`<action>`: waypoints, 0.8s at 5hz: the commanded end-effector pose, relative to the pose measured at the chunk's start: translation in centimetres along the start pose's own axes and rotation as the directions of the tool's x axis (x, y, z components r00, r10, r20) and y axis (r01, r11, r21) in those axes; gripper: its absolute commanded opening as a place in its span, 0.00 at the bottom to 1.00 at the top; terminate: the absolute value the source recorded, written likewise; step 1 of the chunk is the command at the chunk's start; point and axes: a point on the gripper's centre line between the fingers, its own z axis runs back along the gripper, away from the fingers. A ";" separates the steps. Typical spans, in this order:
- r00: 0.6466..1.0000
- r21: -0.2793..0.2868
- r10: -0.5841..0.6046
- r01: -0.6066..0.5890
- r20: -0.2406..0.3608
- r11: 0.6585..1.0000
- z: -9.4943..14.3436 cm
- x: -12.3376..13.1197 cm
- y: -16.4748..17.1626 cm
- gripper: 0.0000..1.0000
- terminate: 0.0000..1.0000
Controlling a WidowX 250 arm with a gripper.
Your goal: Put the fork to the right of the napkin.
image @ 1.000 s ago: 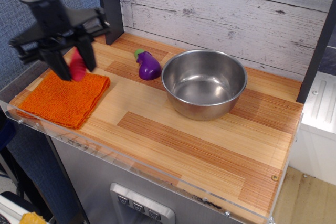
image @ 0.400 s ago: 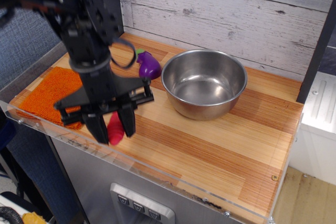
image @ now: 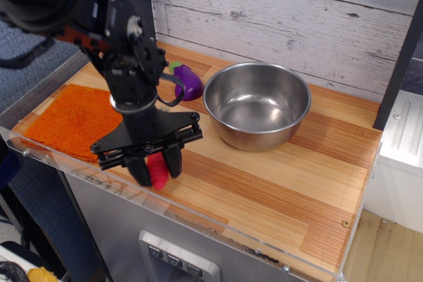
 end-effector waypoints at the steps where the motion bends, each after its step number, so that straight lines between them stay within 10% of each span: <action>1: 0.998 0.023 0.063 -0.063 0.015 0.998 -1.0 1.5 1.4 0.00 0.00; 2: 0.998 0.029 0.059 -0.058 -0.022 0.998 -1.4 1.5 1.7 0.00 0.00; 3: 0.997 0.042 0.071 -0.070 -0.012 0.997 -1.0 1.6 1.7 1.00 0.00; 4: 0.997 0.037 0.074 -0.074 -0.006 0.997 -0.5 1.8 1.7 1.00 0.00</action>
